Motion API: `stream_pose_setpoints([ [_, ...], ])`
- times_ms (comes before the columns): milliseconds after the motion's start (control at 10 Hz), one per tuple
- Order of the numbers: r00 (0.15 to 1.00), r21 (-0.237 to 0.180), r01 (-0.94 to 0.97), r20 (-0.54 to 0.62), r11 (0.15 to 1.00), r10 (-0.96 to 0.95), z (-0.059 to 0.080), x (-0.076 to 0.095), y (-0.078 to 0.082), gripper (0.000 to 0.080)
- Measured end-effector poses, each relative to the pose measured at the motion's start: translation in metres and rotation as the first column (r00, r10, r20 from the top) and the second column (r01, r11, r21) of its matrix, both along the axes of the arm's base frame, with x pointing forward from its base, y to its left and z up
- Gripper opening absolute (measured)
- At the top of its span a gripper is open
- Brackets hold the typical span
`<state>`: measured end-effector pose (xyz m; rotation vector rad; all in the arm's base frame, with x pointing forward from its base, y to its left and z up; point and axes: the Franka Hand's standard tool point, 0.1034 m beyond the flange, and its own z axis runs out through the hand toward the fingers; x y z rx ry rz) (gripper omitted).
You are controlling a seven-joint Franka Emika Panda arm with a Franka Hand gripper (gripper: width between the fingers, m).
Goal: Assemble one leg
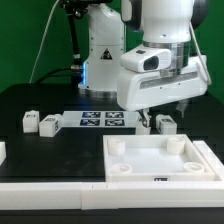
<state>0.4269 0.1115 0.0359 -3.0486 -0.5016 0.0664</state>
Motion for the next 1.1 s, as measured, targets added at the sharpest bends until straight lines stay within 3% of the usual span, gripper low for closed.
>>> stream_pose_setpoints([
  [500,0.994,-0.024,0.035,-0.102,0.999,-0.037,0.000,-0.006,0.001,0.0649],
  [700,0.958,-0.070,0.021,-0.285,0.997,-0.040,0.003,-0.008,0.006,0.0649],
  [1100,0.777,-0.145,-0.056,-0.627,0.988,-0.048,0.003,-0.026,0.018,0.0649],
])
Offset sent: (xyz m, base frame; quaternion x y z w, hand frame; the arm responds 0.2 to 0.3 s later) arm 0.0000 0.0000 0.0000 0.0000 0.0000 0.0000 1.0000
